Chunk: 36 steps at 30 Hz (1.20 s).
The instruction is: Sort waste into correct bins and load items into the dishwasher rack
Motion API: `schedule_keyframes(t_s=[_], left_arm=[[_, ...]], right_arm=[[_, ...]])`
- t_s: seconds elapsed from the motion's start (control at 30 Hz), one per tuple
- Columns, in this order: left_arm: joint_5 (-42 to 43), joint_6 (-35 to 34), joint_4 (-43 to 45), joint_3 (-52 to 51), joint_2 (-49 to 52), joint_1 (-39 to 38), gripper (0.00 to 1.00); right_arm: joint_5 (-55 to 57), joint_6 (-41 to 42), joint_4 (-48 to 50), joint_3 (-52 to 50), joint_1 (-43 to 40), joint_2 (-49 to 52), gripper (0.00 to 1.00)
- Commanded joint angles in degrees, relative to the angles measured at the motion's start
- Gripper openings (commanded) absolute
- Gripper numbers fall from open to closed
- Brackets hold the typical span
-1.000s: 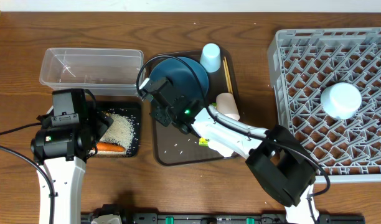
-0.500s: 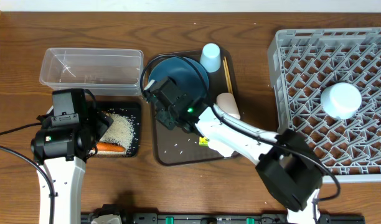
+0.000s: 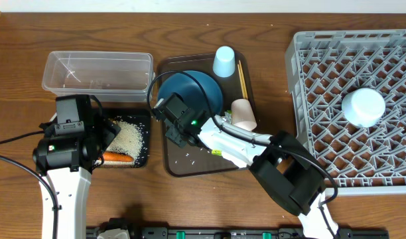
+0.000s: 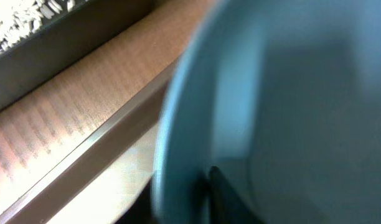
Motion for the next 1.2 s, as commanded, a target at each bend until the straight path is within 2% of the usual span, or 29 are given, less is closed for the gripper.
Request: schedule_keyframes(t_s=[0.0, 0.07, 0.3, 0.57, 0.83, 1.17], left_arm=[[-0.5, 0.5, -0.1, 0.2, 0.2, 0.3, 0.98], [-0.5, 0.5, -0.1, 0.2, 0.2, 0.3, 0.98], [-0.5, 0.5, -0.1, 0.2, 0.2, 0.3, 0.98], [-0.5, 0.5, -0.1, 0.2, 0.2, 0.3, 0.98], [-0.5, 0.5, -0.1, 0.2, 0.2, 0.3, 0.98], [-0.5, 0.5, -0.1, 0.2, 0.2, 0.3, 0.98]], right_arm=[[-0.4, 0.8, -0.3, 0.6, 0.3, 0.0, 0.04], [-0.4, 0.8, -0.3, 0.6, 0.3, 0.0, 0.01], [-0.9, 4.2, 1.9, 0.6, 0.2, -0.1, 0.01], [-7.2, 7.7, 2.5, 0.6, -1.5, -4.3, 0.01], [-16.1, 12.0, 3.0, 0.6, -6.9, -12.9, 0.01], [-34.2, 17.0, 4.9, 0.6, -16.3, -19.1, 0.01]])
